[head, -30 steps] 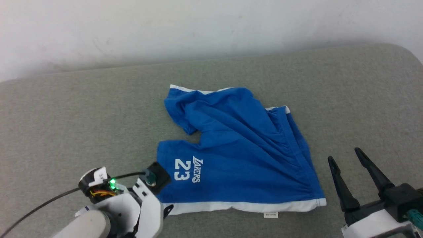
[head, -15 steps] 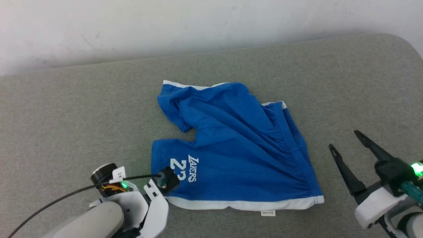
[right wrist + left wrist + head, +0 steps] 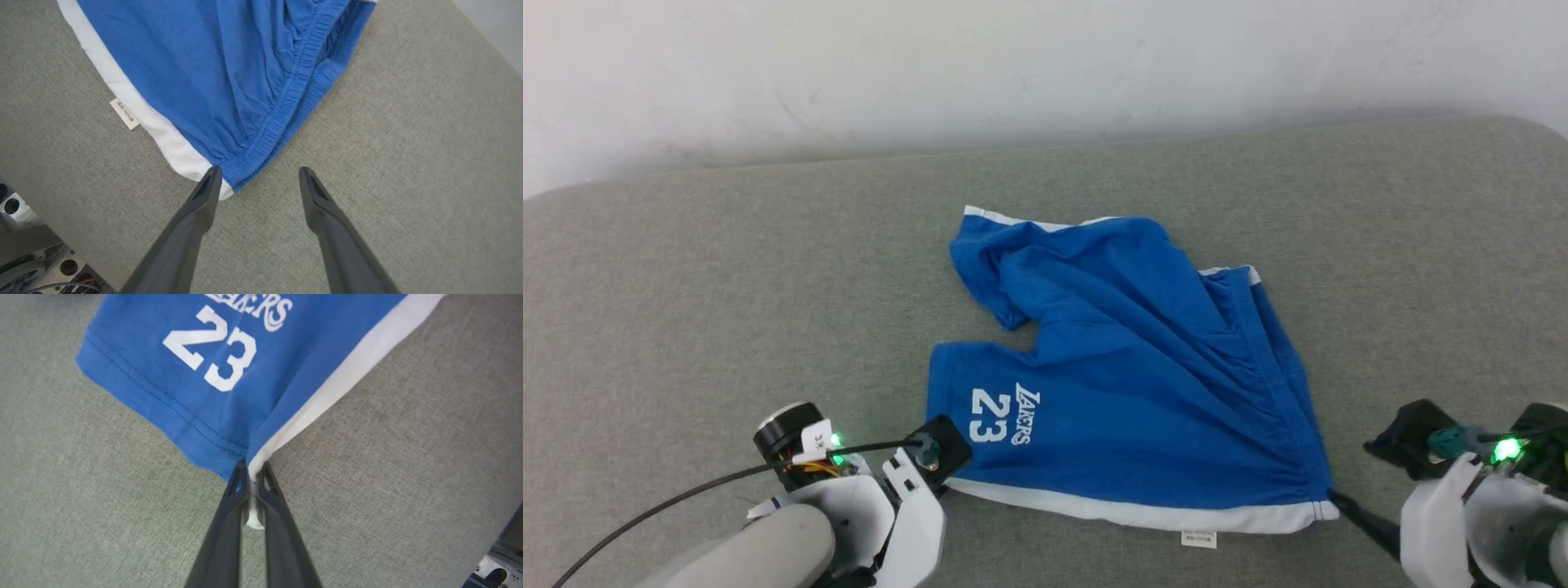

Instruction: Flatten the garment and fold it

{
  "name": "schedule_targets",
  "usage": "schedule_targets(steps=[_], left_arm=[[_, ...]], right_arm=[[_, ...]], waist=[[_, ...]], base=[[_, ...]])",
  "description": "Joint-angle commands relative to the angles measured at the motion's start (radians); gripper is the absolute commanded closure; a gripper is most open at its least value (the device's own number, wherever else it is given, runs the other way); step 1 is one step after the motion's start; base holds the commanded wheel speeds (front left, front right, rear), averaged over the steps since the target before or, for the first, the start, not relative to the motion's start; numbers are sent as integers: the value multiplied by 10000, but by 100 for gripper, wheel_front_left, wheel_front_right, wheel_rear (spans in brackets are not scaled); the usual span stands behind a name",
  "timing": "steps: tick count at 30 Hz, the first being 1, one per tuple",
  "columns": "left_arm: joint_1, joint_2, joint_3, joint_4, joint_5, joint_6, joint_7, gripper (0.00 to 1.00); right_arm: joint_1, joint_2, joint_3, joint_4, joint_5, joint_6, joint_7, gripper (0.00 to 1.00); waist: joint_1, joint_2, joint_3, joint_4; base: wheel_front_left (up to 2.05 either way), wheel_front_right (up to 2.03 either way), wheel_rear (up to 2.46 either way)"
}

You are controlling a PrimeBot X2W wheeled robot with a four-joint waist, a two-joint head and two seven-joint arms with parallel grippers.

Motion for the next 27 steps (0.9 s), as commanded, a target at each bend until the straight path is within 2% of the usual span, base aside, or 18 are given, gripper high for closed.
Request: schedule_targets(steps=[1,7,10,14,15,16,21,23,27], left_arm=[[118,-48,-33,-43,98,82,-61,100],[-13,-123,-78,-20,144,80,-117,100],[-92,-198,-102,28,147,65,-180,100],[-76,-246,-130,89,107,74,-265,100],[-33,-242,-113,117,70,94,-329,100],[25,-237,-84,131,31,129,-431,100],[248,-269,275,95,1,508,-1529,100],[231,-164,542,79,21,720,-1982,100],[-193,43,1177,-81,125,1086,-2740,100]], right_arm=[[-331,13,377,254,206,-21,125,0],[-1156,655,1737,2104,631,-21,-65,0],[-1290,1076,2413,2987,812,-21,-669,0],[-1187,1218,3445,3682,1463,-21,-964,0],[-1217,1204,3616,3729,1623,-21,-1065,10],[-1290,1189,3657,3762,1710,-21,-1340,100],[-1649,844,3495,3427,1499,-21,-2941,100],[-1720,784,2997,3090,1476,-21,-3698,100],[-1880,678,1940,2456,1315,-21,-4496,100]], waist=[[0,1,52,89],[0,1,309,231],[0,1,387,328],[0,1,386,398],[0,1,350,378],[0,1,295,349],[0,1,-211,279],[0,1,-463,237],[0,1,-843,251]], base=[[0,0,0],[0,0,0],[0,0,0],[0,0,0],[0,0,0],[0,0,0],[0,0,0],[0,0,0],[0,0,0]])
